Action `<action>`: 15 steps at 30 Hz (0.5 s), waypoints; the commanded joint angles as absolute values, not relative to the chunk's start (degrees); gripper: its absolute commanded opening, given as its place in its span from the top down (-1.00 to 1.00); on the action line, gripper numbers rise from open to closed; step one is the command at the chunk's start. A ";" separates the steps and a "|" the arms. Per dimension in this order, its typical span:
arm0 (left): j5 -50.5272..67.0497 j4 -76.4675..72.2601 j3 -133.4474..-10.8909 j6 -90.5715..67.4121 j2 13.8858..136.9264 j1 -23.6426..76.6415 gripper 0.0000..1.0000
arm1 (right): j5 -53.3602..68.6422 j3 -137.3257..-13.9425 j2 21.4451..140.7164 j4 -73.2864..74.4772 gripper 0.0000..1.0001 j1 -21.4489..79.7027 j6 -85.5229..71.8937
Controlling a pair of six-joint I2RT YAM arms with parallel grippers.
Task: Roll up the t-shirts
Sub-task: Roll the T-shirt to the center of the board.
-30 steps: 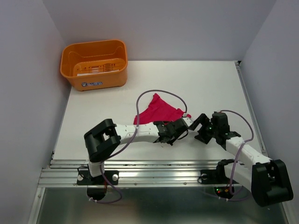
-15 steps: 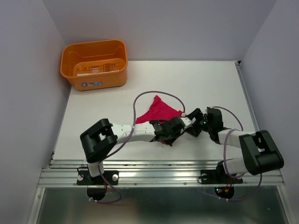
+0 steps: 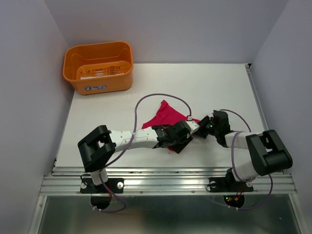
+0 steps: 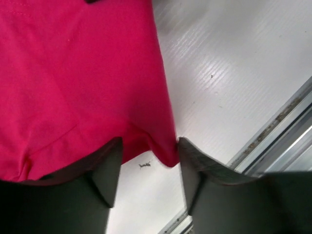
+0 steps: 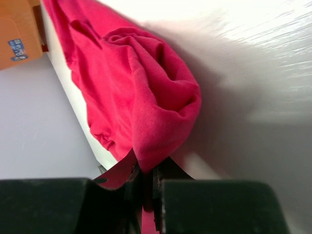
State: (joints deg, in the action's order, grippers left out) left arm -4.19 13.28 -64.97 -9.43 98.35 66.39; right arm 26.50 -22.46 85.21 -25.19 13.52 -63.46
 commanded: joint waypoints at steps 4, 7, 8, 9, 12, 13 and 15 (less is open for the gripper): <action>-7.28 15.55 -64.95 -8.96 91.67 67.67 -0.60 | 22.59 -24.25 75.86 -15.32 0.98 14.67 -61.52; -12.19 16.17 -65.39 -9.40 90.36 69.87 -0.66 | 21.10 -25.05 73.31 -11.36 0.99 14.68 -61.96; -13.09 15.65 -65.30 -9.49 89.57 70.40 -0.71 | 20.92 -25.57 72.87 -10.73 0.99 14.68 -62.57; -14.31 15.21 -65.04 -9.75 89.21 70.92 -0.74 | 20.66 -25.75 72.60 -9.94 0.99 14.68 -63.10; -15.55 13.19 -64.25 -11.50 88.86 72.42 -0.80 | 19.69 -26.01 71.46 -8.79 0.99 15.21 -64.95; -15.21 12.57 -63.99 -12.04 89.21 72.42 -0.82 | 19.51 -26.19 71.02 -8.18 0.99 15.21 -65.30; -15.64 12.22 -64.07 -12.39 90.34 72.86 -0.82 | 19.25 -26.19 70.75 -7.82 0.99 15.21 -65.48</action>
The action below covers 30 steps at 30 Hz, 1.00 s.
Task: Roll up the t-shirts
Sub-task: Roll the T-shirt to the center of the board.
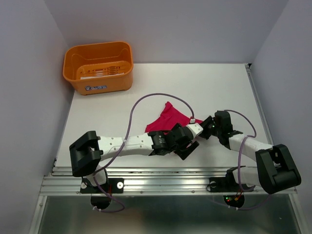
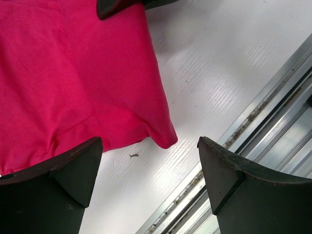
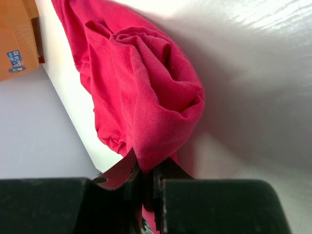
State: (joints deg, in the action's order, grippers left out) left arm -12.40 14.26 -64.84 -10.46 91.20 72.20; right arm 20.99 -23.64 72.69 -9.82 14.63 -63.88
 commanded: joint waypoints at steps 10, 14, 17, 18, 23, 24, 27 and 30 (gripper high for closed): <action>-27.84 9.23 -65.39 -16.96 97.29 78.22 -0.79 | 20.04 -26.01 71.28 -9.05 0.99 15.21 -67.06; -32.16 9.66 -66.27 -17.05 100.45 78.49 -0.79 | 20.39 -25.93 71.54 -9.14 0.99 15.21 -66.80; -35.94 10.02 -67.23 -16.96 101.95 78.49 -0.78 | 20.48 -25.49 71.54 -9.93 0.99 15.21 -67.23; -36.64 10.02 -67.67 -16.53 102.82 78.49 -0.78 | 20.57 -25.31 71.72 -10.19 0.99 15.21 -67.32; -37.53 9.49 -69.25 -14.68 106.69 78.49 -0.63 | 20.39 -24.87 72.07 -10.28 0.99 15.21 -67.76; -37.70 9.49 -69.52 -14.50 107.22 78.49 -0.61 | 20.39 -24.70 72.24 -10.28 0.99 15.21 -67.76; -38.06 9.67 -70.14 -13.71 108.54 78.49 -0.55 | 20.39 -23.91 72.25 -10.55 0.99 15.21 -68.29; -38.76 9.67 -69.87 -13.45 108.72 78.49 -0.54 | 20.48 -23.64 72.25 -10.63 0.99 15.21 -68.47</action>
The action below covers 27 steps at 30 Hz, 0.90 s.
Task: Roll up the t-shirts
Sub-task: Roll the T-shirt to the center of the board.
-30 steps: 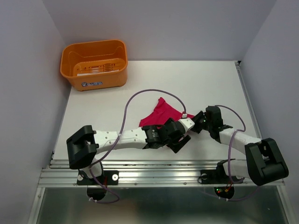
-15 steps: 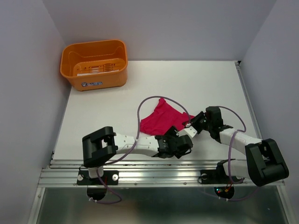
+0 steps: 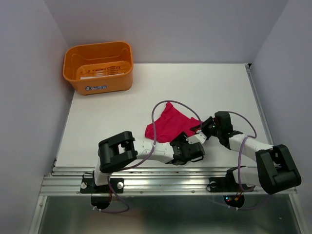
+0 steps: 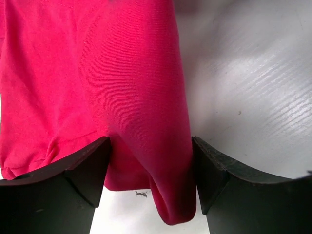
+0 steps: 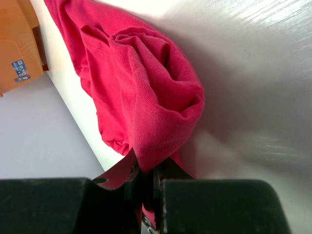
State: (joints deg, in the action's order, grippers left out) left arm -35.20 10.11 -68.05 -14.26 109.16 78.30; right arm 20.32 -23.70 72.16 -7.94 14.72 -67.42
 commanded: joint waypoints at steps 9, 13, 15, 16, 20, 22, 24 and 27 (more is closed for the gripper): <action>-38.86 9.50 -68.82 -12.48 108.82 77.26 0.14 | 20.30 -23.12 72.86 -10.63 0.99 15.21 -68.20; -31.39 6.16 -65.75 -10.73 104.42 74.63 0.47 | 20.57 -22.94 73.57 -10.64 0.98 15.21 -67.94; -25.42 4.93 -64.25 -10.20 101.71 72.43 0.74 | 20.30 -23.38 73.13 -10.20 0.72 15.21 -67.33; -21.57 4.66 -63.90 -10.20 100.73 71.64 0.84 | 19.52 -23.81 72.78 -8.80 0.55 15.21 -67.06; -11.36 3.52 -61.97 -10.19 96.87 67.86 1.00 | 15.13 -28.72 68.92 -1.69 -0.51 15.21 -63.65; -4.70 3.43 -61.70 -10.28 96.24 65.76 1.00 | 11.45 -30.84 67.51 4.52 -0.78 15.21 -62.85; -0.46 2.82 -61.09 -10.90 95.19 64.26 1.00 | 8.72 -33.30 64.97 8.07 -0.92 15.21 -61.35; 8.59 1.76 -59.94 -12.48 93.96 60.74 1.00 | 3.62 -34.98 61.45 13.26 -0.98 15.21 -60.47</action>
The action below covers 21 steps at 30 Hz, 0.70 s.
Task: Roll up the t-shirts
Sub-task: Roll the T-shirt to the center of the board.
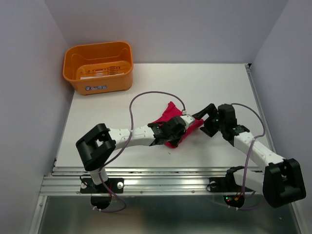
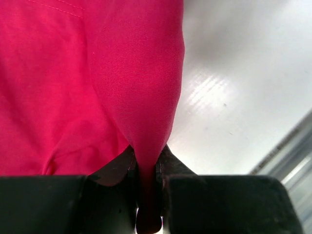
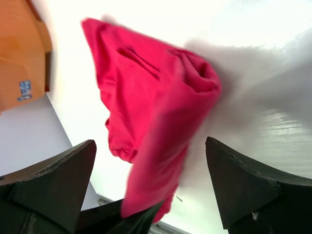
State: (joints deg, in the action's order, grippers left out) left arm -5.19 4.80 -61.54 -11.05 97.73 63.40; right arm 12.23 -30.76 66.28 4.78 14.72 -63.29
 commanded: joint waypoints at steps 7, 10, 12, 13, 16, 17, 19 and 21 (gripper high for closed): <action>23.18 -4.73 -54.68 -17.21 90.80 53.18 1.00 | -5.70 -38.58 53.44 23.45 -0.99 15.21 -58.36; 28.89 -9.04 -51.78 -20.64 89.04 49.75 1.00 | -5.89 -40.07 53.26 24.96 -0.98 15.21 -56.78; 30.84 -12.99 -49.05 -24.33 88.16 47.82 1.00 | -5.45 -40.95 53.96 25.13 -0.96 15.21 -55.55; 32.24 -14.05 -48.26 -25.39 87.98 47.29 1.00 | -4.58 -41.13 54.23 24.70 -0.96 15.21 -55.02; 34.27 -18.80 -45.10 -30.05 87.63 45.71 1.00 | -2.12 -41.75 56.68 23.91 -0.94 15.21 -52.65; 34.89 -19.94 -44.30 -31.28 87.63 45.44 1.00 | -1.41 -41.84 57.30 23.56 -0.93 15.21 -52.47; 35.25 -22.41 -42.46 -33.83 87.80 45.09 1.00 | 1.47 -41.40 58.09 21.45 -0.86 15.21 -51.59; 35.07 -23.72 -41.06 -35.15 87.89 44.91 1.00 | 2.63 -41.22 58.62 20.48 -0.78 15.21 -51.07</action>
State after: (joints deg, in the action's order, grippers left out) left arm 31.00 -15.77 -43.05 -29.69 90.24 45.19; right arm -0.93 -39.40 58.08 23.07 14.72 -54.00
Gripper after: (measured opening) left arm 0.215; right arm 0.921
